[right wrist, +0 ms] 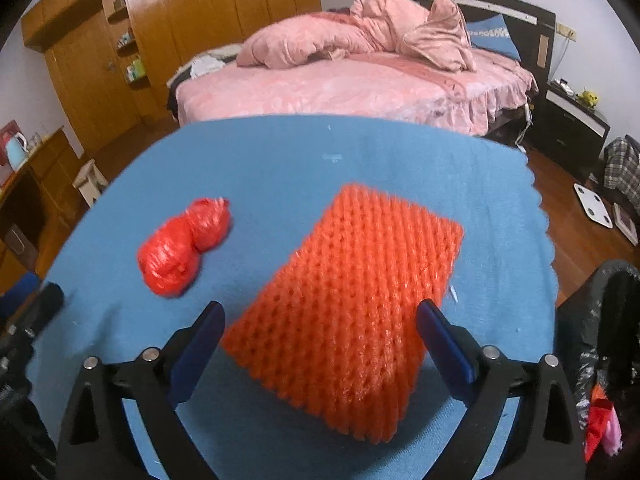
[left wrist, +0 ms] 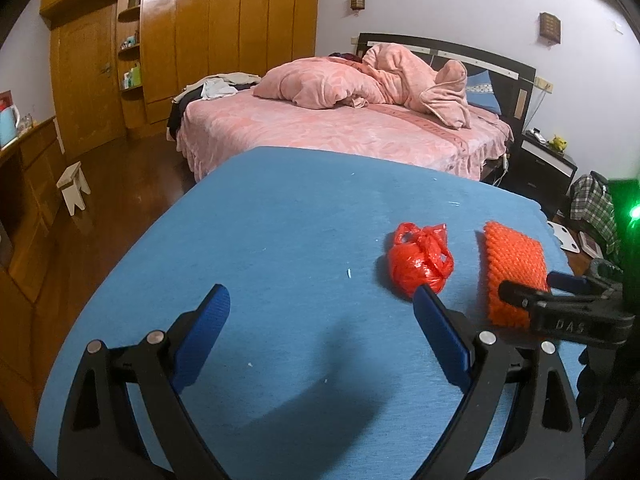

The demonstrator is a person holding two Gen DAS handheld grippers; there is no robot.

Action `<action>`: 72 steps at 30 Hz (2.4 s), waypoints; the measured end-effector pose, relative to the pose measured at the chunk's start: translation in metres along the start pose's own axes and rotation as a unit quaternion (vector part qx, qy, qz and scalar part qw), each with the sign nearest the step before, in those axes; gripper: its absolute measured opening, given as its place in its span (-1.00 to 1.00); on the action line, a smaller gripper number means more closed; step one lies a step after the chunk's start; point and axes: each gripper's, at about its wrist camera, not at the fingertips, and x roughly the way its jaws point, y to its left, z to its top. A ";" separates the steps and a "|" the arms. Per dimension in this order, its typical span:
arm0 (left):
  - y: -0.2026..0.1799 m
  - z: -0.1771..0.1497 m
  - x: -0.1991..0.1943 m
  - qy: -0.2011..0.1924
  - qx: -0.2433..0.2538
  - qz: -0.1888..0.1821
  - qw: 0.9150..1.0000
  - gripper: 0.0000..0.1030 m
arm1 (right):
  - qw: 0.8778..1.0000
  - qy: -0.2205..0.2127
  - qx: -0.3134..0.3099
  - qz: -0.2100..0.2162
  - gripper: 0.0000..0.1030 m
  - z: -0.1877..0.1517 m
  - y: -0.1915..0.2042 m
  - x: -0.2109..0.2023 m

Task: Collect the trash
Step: 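Lift the orange mesh sheet with the right gripper, then grasp the red plastic bag with the left gripper while the right holds the mesh sheet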

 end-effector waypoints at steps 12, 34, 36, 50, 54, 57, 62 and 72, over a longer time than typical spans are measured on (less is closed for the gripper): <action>-0.009 0.000 0.004 -0.001 0.005 -0.013 1.000 0.75 | 0.999 0.018 -0.001 -0.032 0.83 -0.020 -0.028 -0.016; -0.011 0.002 0.007 -0.001 0.004 -0.013 1.000 0.75 | 1.000 -0.005 0.012 -0.023 0.26 -0.002 -0.026 0.001; -0.014 0.002 0.007 -0.001 0.006 -0.015 1.000 0.75 | 1.000 -0.006 0.009 -0.014 0.05 -0.002 -0.027 0.000; -0.051 0.016 0.034 0.003 0.033 -0.045 0.998 0.75 | 0.999 -0.016 0.015 0.024 -0.43 -0.001 -0.038 -0.014; -0.065 0.019 0.052 0.009 0.045 -0.049 0.998 0.75 | 0.999 -0.018 0.017 0.024 -0.43 -0.001 -0.038 -0.014; -0.070 0.019 0.064 0.022 0.049 -0.048 0.997 0.75 | 0.999 -0.019 0.021 0.027 -0.43 -0.002 -0.041 -0.012; -0.068 0.020 0.080 0.047 0.043 -0.058 0.996 0.59 | 0.999 -0.017 0.018 0.025 -0.42 -0.005 -0.042 -0.009; -0.076 0.018 0.101 0.098 0.061 -0.064 0.991 -0.02 | 0.999 -0.019 0.016 0.023 -0.42 -0.006 -0.041 -0.008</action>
